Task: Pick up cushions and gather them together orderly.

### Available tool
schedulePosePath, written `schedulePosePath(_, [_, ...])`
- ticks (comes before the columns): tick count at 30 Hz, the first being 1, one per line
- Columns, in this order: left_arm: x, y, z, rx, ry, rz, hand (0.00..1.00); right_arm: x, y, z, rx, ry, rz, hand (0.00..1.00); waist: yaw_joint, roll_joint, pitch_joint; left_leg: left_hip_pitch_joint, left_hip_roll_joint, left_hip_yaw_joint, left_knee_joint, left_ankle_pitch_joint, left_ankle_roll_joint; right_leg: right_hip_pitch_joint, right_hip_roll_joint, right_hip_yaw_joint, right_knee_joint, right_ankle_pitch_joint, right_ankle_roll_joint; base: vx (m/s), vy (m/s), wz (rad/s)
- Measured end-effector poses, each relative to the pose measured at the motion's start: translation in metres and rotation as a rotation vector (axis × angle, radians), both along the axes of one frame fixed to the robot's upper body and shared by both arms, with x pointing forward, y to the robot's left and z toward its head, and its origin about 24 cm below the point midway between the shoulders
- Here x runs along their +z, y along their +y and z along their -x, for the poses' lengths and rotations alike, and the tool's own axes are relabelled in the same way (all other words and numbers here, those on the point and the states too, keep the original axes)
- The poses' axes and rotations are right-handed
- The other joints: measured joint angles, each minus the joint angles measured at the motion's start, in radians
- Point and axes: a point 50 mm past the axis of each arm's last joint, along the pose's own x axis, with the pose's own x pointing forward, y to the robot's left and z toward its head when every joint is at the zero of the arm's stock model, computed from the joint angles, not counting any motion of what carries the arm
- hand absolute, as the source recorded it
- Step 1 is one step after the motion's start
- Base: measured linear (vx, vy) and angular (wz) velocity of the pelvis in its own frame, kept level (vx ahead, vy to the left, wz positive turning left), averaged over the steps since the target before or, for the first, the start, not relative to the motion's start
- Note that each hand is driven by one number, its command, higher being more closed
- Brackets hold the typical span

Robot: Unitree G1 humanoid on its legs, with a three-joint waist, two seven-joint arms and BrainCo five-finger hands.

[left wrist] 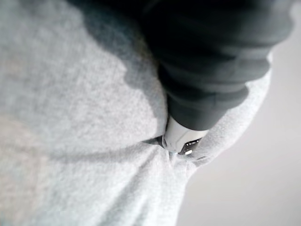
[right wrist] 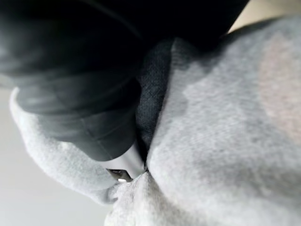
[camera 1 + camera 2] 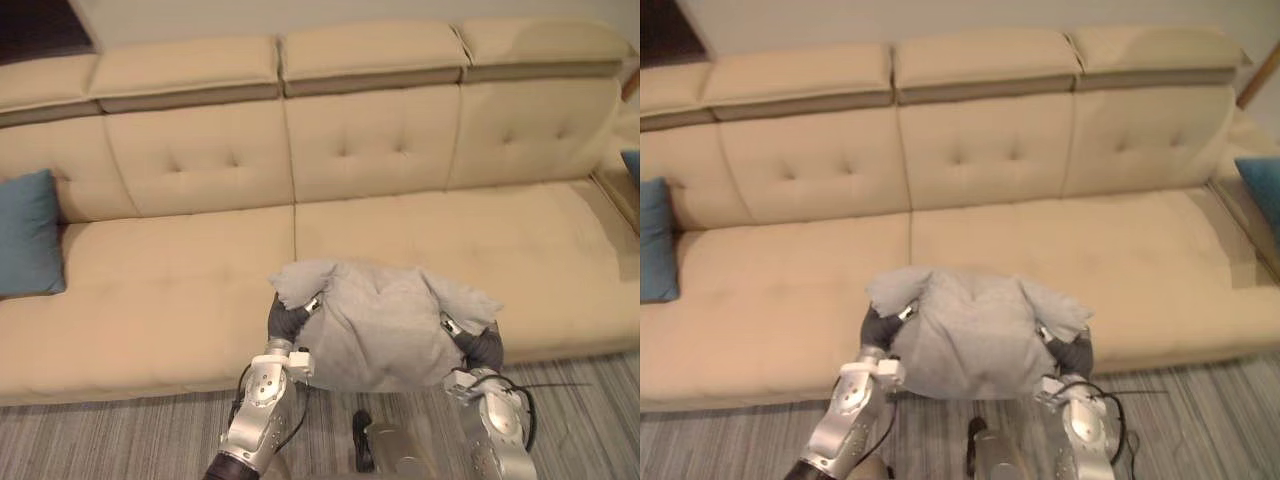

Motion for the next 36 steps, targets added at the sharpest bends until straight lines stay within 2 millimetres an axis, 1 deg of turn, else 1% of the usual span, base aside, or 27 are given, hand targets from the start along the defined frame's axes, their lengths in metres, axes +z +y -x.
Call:
schedulePosePath(1, [0.001,-0.004,0.0,-0.002,-0.002,0.018,1.0,0.004,-0.001,0.0,-0.007,-0.018,0.003,1.0,0.001,-0.003,-0.008,-0.005,0.005,0.049,-0.024,-0.031,0.027,0.019,-0.015,-0.016,-0.014,-0.005,-0.006,0.12,0.034,0.4])
schedulePosePath(2, [0.002,-0.007,0.0,-0.007,-0.004,0.033,1.0,0.006,-0.003,-0.001,-0.017,-0.027,0.005,1.0,0.002,-0.007,-0.027,-0.006,-0.006,0.094,-0.107,-0.063,0.046,0.021,-0.037,-0.028,-0.02,-0.002,-0.001,0.12,0.053,0.46])
schedulePosePath(3, [0.003,-0.008,0.0,-0.009,-0.005,0.037,1.0,0.006,-0.004,-0.001,-0.022,-0.031,0.007,1.0,0.002,-0.008,-0.032,-0.006,-0.017,0.101,-0.147,-0.071,0.045,0.023,-0.045,-0.034,-0.022,-0.001,0.0,0.12,0.08,0.51])
schedulePosePath(5, [0.005,-0.013,-0.001,-0.023,-0.014,0.045,1.0,0.007,-0.01,-0.002,-0.043,-0.033,0.014,1.0,0.006,-0.005,-0.039,0.016,-0.065,0.101,-0.35,-0.065,0.034,0.041,-0.071,-0.056,-0.037,0.008,0.015,0.11,0.146,0.38])
schedulePosePath(6, [0.005,-0.014,-0.001,-0.03,-0.015,0.044,1.0,0.006,-0.012,-0.004,-0.043,-0.026,0.026,1.0,0.011,0.022,-0.049,0.046,-0.093,0.073,-0.473,0.04,0.023,0.051,-0.059,-0.049,-0.045,0.004,0.05,0.07,0.178,0.08])
schedulePosePath(7, [0.004,-0.013,-0.001,-0.03,-0.013,0.039,1.0,0.004,-0.013,-0.005,-0.042,-0.018,0.033,1.0,0.014,0.028,-0.052,0.059,-0.092,0.063,-0.492,0.024,-0.006,0.053,-0.053,-0.04,-0.047,0.003,0.058,0.06,0.204,-0.04])
schedulePosePath(8, [0.002,-0.01,-0.001,-0.032,-0.006,0.02,1.0,-0.002,-0.012,-0.008,-0.039,0.011,0.048,1.0,0.014,0.024,-0.054,0.099,-0.111,0.05,-0.557,0.009,-0.036,0.062,-0.054,-0.031,-0.06,0.006,0.075,0.05,0.206,-0.09])
schedulePosePath(9, [-0.002,-0.007,0.001,-0.04,0.006,-0.007,1.0,-0.009,-0.01,-0.007,-0.044,0.042,0.036,1.0,0.016,0.013,-0.055,0.133,-0.138,0.053,-0.611,0.018,-0.041,0.083,-0.07,-0.021,-0.087,0.02,0.095,0.04,0.191,-0.08])
schedulePosePath(10, [-0.004,-0.005,0.002,-0.043,0.011,-0.018,1.0,-0.011,-0.008,-0.006,-0.046,0.053,0.028,1.0,0.016,0.01,-0.057,0.146,-0.144,0.06,-0.628,0.022,-0.036,0.09,-0.075,-0.013,-0.102,0.026,0.101,0.04,0.163,-0.17])
schedulePosePath(12, [-0.009,0.0,0.006,-0.049,0.028,-0.044,1.0,-0.014,-0.006,-0.006,-0.04,0.072,0.045,1.0,0.015,0.012,-0.06,0.181,-0.185,0.092,-0.682,0.033,-0.021,0.105,-0.105,0.018,-0.147,0.052,0.13,0.03,0.161,-0.26])
schedulePosePath(13, [-0.01,0.0,0.007,-0.049,0.03,-0.044,1.0,-0.015,-0.006,-0.007,-0.039,0.074,0.048,1.0,0.014,0.012,-0.061,0.182,-0.189,0.095,-0.686,0.034,-0.019,0.106,-0.108,0.022,-0.154,0.057,0.133,0.02,0.196,-0.3])
schedulePosePath(14, [-0.01,0.0,0.007,-0.054,0.033,-0.049,1.0,-0.016,-0.006,-0.008,-0.038,0.081,0.05,1.0,0.015,0.011,-0.061,0.181,-0.203,0.116,-0.705,0.039,-0.011,0.101,-0.117,0.04,-0.189,0.082,0.141,0.01,0.121,-0.21])
schedulePosePath(18, [-0.012,0.006,0.007,-0.057,0.037,-0.076,1.0,-0.012,-0.004,-0.014,-0.026,0.066,0.055,1.0,0.014,0.01,-0.061,0.164,-0.212,0.147,-0.714,0.038,-0.009,0.082,-0.118,0.079,-0.243,0.123,0.148,0.01,0.076,-0.34])
schedulePosePath(19, [-0.011,0.007,0.006,-0.057,0.035,-0.079,1.0,-0.008,-0.004,-0.02,-0.017,0.046,0.065,1.0,0.008,0.009,-0.06,0.15,-0.216,0.15,-0.714,0.038,-0.009,0.066,-0.118,0.086,-0.252,0.132,0.149,-0.01,0.021,-0.27])
schedulePosePath(22, [-0.007,0.01,0.002,-0.052,0.014,-0.09,1.0,0.01,-0.001,-0.042,0.01,-0.028,0.113,1.0,0.007,0.003,-0.06,0.102,-0.216,0.173,-0.708,0.038,-0.008,0.012,-0.113,0.116,-0.269,0.159,0.146,-0.03,0.005,-0.26])
schedulePosePath(23, [-0.001,0.01,-0.005,-0.051,-0.014,-0.095,1.0,0.02,-0.001,-0.055,0.018,-0.065,0.147,1.0,0.005,0.0,-0.058,0.07,-0.214,0.172,-0.697,0.037,-0.008,-0.015,-0.113,0.119,-0.272,0.169,0.146,-0.04,-0.013,-0.09])
schedulePosePath(24, [0.002,0.01,-0.008,-0.051,-0.027,-0.097,1.0,0.025,-0.001,-0.06,0.02,-0.081,0.163,1.0,0.005,-0.001,-0.057,0.059,-0.214,0.171,-0.695,0.038,-0.007,-0.024,-0.113,0.12,-0.273,0.172,0.145,-0.06,-0.021,0.0])
schedulePosePath(26, [0.032,0.013,-0.034,-0.023,-0.144,-0.111,1.0,0.059,0.004,-0.088,0.015,-0.2,0.23,1.0,0.003,-0.01,-0.034,-0.02,-0.208,0.155,-0.661,0.043,0.0,-0.076,-0.111,0.11,-0.282,0.197,0.142,-0.09,-0.026,0.13])
schedulePosePath(27, [0.038,0.013,-0.039,-0.017,-0.169,-0.116,1.0,0.066,0.005,-0.093,0.016,-0.222,0.238,1.0,0.001,-0.011,-0.029,-0.035,-0.206,0.149,-0.654,0.043,0.001,-0.084,-0.111,0.105,-0.282,0.2,0.142,-0.1,-0.031,0.23])
schedulePosePath(28, [0.053,0.014,-0.05,0.002,-0.223,-0.129,1.0,0.08,0.007,-0.102,0.003,-0.267,0.249,1.0,0.0,-0.012,-0.013,-0.062,-0.203,0.137,-0.636,0.044,0.002,-0.098,-0.111,0.096,-0.282,0.206,0.141,-0.14,-0.033,0.28])
schedulePosePath(29, [0.082,0.016,-0.066,0.042,-0.324,-0.149,1.0,0.109,0.011,-0.119,-0.015,-0.355,0.289,1.0,-0.001,-0.012,0.014,-0.114,-0.197,0.119,-0.607,0.046,0.005,-0.129,-0.108,0.084,-0.277,0.215,0.138,-0.12,-0.026,0.28])
schedulePosePath(30, [0.089,0.017,-0.07,0.054,-0.349,-0.156,1.0,0.116,0.011,-0.123,-0.021,-0.374,0.296,1.0,-0.001,-0.011,0.019,-0.126,-0.195,0.114,-0.599,0.046,0.005,-0.137,-0.108,0.08,-0.274,0.216,0.137,-0.12,-0.019,0.26])
schedulePosePath(31, [0.107,0.019,-0.079,0.08,-0.406,-0.169,1.0,0.132,0.013,-0.131,-0.031,-0.419,0.304,1.0,0.001,-0.012,0.03,-0.158,-0.191,0.103,-0.584,0.048,0.009,-0.163,-0.106,0.073,-0.262,0.216,0.136,-0.09,-0.015,0.28])
schedulePosePath(32, [0.133,0.021,-0.092,0.124,-0.492,-0.192,1.0,0.156,0.017,-0.142,-0.054,-0.481,0.33,1.0,0.003,-0.012,0.055,-0.2,-0.186,0.085,-0.565,0.052,0.014,-0.193,-0.103,0.059,-0.247,0.217,0.134,-0.14,-0.022,0.28])
schedulePosePath(33, [0.148,0.024,-0.098,0.154,-0.537,-0.194,1.0,0.172,0.02,-0.148,-0.064,-0.52,0.34,1.0,0.007,-0.01,0.073,-0.217,-0.184,0.079,-0.558,0.054,0.016,-0.207,-0.101,0.056,-0.239,0.218,0.133,-0.11,-0.019,0.22])
schedulePosePath(34, [0.155,0.025,-0.101,0.172,-0.557,-0.205,1.0,0.18,0.021,-0.151,-0.071,-0.539,0.346,1.0,0.007,-0.01,0.08,-0.225,-0.184,0.076,-0.555,0.056,0.018,-0.216,-0.101,0.054,-0.234,0.218,0.133,-0.11,-0.017,0.1])
schedulePosePath(36, [0.189,0.032,-0.111,0.247,-0.65,-0.227,1.0,0.217,0.029,-0.161,-0.098,-0.627,0.393,1.0,0.009,-0.008,0.117,-0.265,-0.185,0.064,-0.551,0.069,0.025,-0.254,-0.102,0.048,-0.216,0.218,0.133,-0.1,-0.017,0.14])
